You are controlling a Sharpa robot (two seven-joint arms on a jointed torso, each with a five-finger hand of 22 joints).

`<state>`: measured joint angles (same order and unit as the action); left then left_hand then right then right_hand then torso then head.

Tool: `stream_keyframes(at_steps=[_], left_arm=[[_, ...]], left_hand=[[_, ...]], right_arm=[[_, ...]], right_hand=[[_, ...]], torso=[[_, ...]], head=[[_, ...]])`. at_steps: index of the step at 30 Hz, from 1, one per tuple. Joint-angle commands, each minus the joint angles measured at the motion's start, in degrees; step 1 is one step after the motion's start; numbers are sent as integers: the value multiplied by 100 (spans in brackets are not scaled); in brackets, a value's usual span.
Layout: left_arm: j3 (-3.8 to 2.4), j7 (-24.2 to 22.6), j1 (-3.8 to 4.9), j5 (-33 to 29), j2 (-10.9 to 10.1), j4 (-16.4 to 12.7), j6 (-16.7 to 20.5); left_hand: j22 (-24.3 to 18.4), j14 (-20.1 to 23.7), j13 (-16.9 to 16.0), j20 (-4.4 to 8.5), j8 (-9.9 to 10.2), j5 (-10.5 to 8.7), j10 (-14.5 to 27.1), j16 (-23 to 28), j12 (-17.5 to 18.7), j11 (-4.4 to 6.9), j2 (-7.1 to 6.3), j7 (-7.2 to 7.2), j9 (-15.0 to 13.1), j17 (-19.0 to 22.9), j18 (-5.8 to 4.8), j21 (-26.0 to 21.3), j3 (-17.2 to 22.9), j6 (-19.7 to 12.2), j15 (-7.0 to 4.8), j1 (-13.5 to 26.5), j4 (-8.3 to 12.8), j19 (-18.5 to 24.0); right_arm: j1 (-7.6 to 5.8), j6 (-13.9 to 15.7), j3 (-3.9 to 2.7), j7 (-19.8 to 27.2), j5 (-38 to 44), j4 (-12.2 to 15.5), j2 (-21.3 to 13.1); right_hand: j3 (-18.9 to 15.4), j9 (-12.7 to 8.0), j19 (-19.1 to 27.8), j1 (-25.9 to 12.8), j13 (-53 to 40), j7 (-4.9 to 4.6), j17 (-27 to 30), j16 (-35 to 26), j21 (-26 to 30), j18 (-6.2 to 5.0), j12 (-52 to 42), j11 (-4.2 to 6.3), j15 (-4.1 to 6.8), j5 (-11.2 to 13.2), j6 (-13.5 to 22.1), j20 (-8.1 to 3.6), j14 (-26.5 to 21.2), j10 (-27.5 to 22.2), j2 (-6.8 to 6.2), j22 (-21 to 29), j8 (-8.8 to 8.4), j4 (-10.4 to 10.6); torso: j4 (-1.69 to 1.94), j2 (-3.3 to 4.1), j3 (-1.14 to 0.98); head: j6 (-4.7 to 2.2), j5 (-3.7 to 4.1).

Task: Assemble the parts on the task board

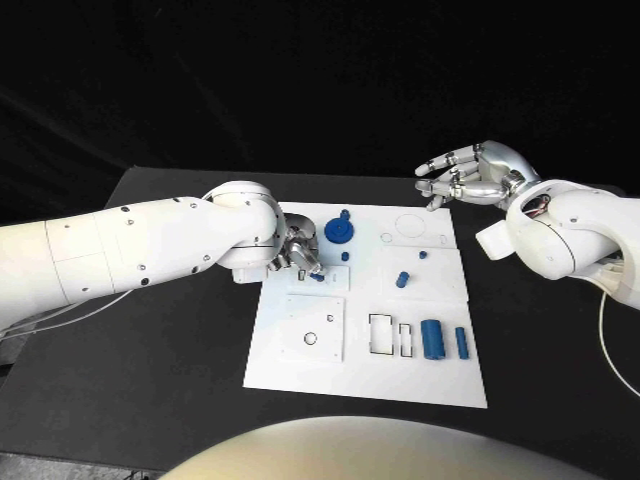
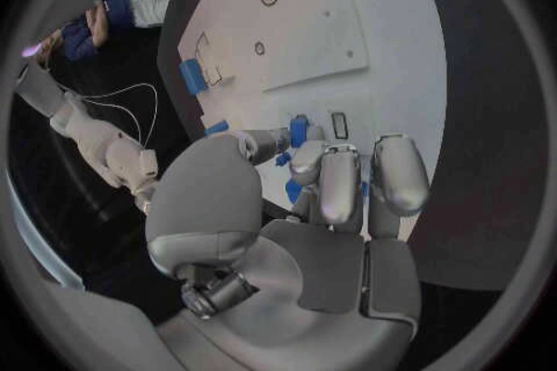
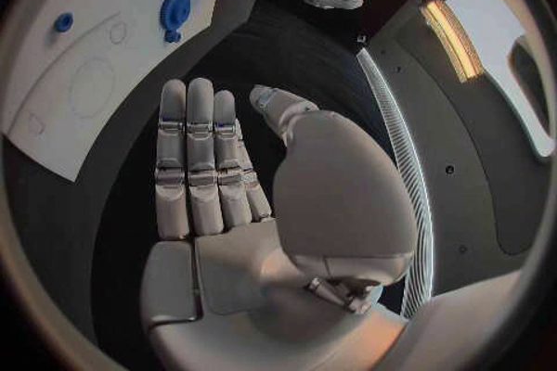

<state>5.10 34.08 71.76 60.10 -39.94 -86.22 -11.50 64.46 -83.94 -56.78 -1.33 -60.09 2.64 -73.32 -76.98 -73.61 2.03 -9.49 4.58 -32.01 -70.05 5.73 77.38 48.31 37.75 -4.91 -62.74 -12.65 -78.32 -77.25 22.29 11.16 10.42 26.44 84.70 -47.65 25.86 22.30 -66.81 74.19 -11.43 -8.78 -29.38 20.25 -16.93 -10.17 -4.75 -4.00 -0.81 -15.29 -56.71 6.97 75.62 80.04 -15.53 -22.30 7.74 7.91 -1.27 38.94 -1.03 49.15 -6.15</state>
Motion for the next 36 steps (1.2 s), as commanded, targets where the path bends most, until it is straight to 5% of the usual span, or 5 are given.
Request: stream_keyframes(at_steps=[1,36], left_arm=[[-1,9,0,44,16,-8,-153],[3,22,0,34,83,54,-365]], left_hand=[[-2,-111,1,32,-18,17,-47,25,-12,-3,63,-250,-1105,-5,-64,15,702,276,-41,-16,678,-16],[7,-112,32,34,-23,16,-38,24,3,1,68,-254,-1114,-8,-66,19,710,285,-45,30,692,-20]], right_arm=[[5,-95,-1,42,37,10,1],[18,-122,-1,47,37,31,-12]], right_hand=[[7,9,16,-9,-5,-2,-6,-15,19,-20,35,-4,1,8,35,16,-20,-22,-16,5,-13,12],[7,11,17,-12,-14,-5,-24,-16,27,-20,38,-8,-2,9,38,20,-29,-24,-11,14,-12,17]], torso=[[-2,0,-2],[-1,-1,-5]], head=[[5,0],[25,13]])
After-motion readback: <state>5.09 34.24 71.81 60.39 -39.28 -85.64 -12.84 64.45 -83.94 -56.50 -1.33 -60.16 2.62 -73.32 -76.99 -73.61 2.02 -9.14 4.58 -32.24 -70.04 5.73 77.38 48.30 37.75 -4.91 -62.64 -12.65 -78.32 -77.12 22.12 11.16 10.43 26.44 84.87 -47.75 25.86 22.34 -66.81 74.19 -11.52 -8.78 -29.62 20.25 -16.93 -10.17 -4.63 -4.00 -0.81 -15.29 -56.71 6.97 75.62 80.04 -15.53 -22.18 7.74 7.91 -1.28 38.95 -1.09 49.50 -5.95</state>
